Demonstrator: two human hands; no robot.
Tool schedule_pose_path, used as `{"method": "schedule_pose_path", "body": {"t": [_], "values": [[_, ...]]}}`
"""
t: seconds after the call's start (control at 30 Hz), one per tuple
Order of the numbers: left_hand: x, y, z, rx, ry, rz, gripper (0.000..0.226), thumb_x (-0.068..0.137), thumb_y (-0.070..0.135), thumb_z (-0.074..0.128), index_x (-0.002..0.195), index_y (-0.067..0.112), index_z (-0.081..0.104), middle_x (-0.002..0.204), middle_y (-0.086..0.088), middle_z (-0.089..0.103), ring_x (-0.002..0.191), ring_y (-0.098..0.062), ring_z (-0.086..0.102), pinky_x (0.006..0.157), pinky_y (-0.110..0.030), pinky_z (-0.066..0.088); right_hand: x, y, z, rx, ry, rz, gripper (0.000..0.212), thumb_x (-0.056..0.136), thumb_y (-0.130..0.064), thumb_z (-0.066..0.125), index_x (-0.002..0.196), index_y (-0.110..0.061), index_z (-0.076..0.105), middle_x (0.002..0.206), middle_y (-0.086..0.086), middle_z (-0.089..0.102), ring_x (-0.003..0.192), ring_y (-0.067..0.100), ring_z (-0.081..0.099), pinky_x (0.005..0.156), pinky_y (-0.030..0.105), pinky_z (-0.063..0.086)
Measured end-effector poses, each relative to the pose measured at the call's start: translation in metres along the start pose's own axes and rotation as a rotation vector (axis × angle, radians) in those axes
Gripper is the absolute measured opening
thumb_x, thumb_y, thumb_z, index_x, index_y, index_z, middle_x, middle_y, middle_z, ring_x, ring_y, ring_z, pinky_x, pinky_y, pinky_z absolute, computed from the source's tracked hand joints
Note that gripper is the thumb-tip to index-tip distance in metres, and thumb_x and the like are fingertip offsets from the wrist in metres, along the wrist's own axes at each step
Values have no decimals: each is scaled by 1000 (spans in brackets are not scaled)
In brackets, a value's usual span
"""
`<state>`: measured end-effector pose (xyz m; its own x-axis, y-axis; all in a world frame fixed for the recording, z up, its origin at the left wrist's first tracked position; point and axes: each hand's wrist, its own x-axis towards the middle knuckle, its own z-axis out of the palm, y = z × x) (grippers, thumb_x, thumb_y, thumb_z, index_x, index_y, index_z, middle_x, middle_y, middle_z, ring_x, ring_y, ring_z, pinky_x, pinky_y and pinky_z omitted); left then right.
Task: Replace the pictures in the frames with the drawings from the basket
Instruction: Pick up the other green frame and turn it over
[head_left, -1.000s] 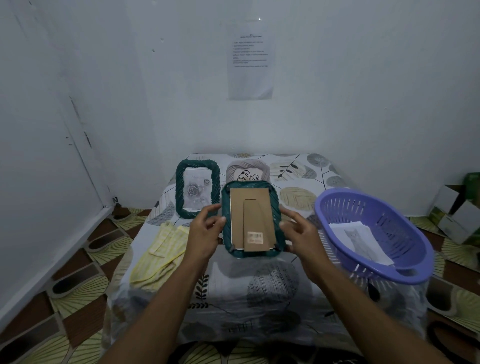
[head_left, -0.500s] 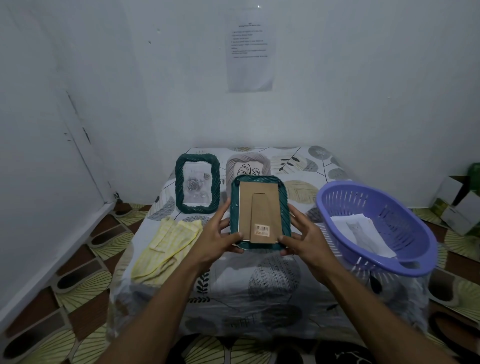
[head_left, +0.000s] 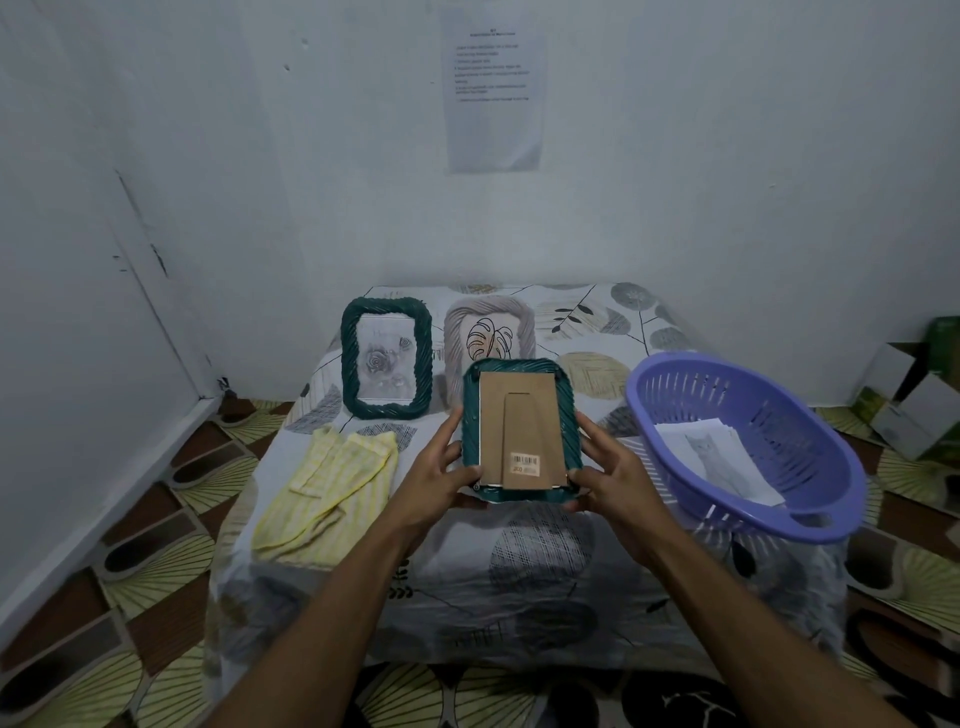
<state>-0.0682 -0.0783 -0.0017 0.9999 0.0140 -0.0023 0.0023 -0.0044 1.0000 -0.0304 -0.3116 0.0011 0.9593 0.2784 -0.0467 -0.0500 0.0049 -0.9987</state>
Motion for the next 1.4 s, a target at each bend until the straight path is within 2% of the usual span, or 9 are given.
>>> {"method": "schedule_pose_path", "body": {"t": [0.13,0.2,0.27,0.33,0.43,0.57,0.83,1.07,1.4], "values": [[1,-6,1,113,49,15,63,95,0,49,146,31,31,120,3,56,86,3,63,67,-14,50,1,5,-4,-161,9,26,77,87,10,55,150,-26,30,146,4,47,102,24,66,66,31,56],[1,-7,1,257,75,50,56,96,1,44,143,31,37,119,1,57,94,-4,59,72,-8,47,3,8,-7,-268,38,28,75,86,11,57,149,-20,31,143,8,50,117,26,58,80,35,56],[3,-11,3,430,72,122,55,94,0,44,141,29,42,117,-6,59,104,-20,55,86,-21,49,4,11,-9,-355,58,33,74,84,12,59,148,-14,33,143,10,50,126,26,51,97,43,51],[9,-19,7,678,60,151,53,93,4,46,142,22,43,110,-9,59,107,-31,51,93,-41,43,2,13,-12,-477,64,27,73,83,9,61,147,-14,36,139,7,53,116,15,56,90,33,53],[14,-29,14,949,114,93,43,94,19,44,137,22,44,113,-3,54,114,-28,41,86,-37,31,1,14,-14,-663,59,-17,69,79,1,64,142,-18,45,124,3,64,79,-5,57,61,5,45],[15,-34,22,1122,143,92,40,95,30,40,134,21,41,122,-2,49,115,-24,36,81,-37,23,4,17,-13,-829,97,-58,59,74,-8,69,131,-14,57,113,10,68,81,11,55,68,16,45],[21,-36,33,1058,128,165,40,98,34,40,137,25,47,146,-4,35,133,-22,22,104,-42,24,15,21,-15,-909,183,-143,44,87,-8,53,132,-10,56,130,12,56,118,26,50,99,32,40],[30,-30,52,987,93,85,40,98,37,40,136,27,50,156,-5,24,141,-25,15,112,-48,16,21,31,-14,-939,231,-233,35,93,-9,47,124,-8,62,122,9,64,109,26,50,92,33,41],[28,-21,59,906,149,178,38,97,37,46,131,24,55,154,-6,25,139,-24,17,114,-45,17,23,40,-15,-897,305,-259,32,94,-12,49,122,-11,64,117,8,65,107,24,52,87,30,40]]}}
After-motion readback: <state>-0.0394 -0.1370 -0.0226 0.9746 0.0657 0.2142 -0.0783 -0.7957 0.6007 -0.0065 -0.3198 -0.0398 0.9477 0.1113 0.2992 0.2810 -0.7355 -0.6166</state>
